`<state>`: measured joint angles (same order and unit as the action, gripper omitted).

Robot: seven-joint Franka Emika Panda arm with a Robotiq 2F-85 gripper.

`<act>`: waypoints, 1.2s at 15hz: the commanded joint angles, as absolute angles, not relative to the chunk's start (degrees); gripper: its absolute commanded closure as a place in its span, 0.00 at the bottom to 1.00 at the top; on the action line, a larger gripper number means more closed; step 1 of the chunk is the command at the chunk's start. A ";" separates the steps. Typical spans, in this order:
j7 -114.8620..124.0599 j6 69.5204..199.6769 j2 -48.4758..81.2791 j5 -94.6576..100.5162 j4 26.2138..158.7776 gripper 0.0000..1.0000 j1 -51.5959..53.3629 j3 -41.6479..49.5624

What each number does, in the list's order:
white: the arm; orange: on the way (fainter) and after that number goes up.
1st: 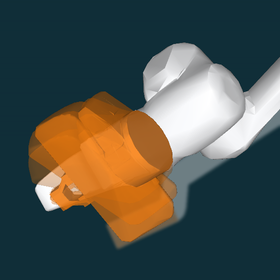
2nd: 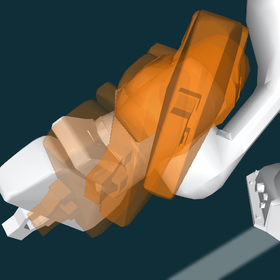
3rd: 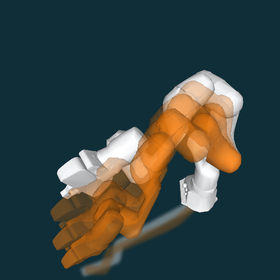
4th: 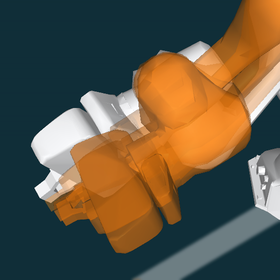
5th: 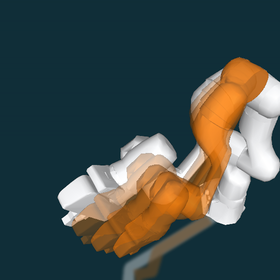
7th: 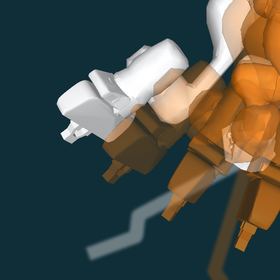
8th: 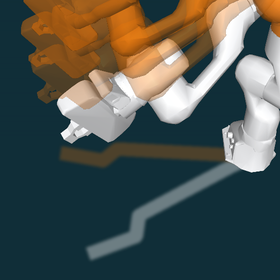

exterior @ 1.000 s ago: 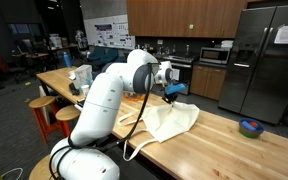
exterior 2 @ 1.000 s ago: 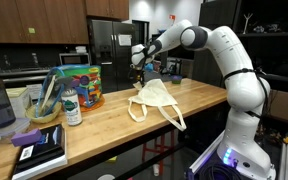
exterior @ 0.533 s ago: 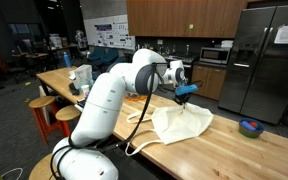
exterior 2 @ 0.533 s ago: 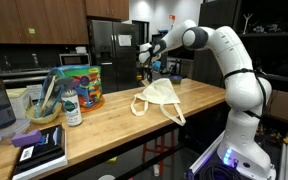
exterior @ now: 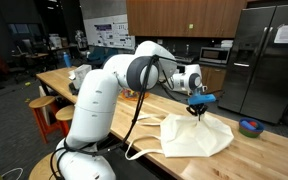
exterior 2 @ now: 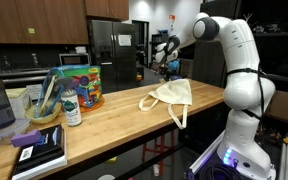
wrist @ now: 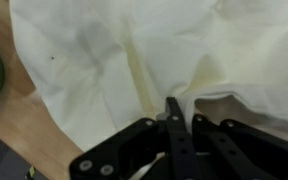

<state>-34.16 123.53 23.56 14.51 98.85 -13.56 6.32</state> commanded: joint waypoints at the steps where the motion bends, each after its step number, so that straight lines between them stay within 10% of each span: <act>1: -32.30 127.34 15.52 14.23 110.62 0.99 -15.99 8.62; 18: -33.61 133.84 6.12 17.48 128.31 0.99 -5.21 2.85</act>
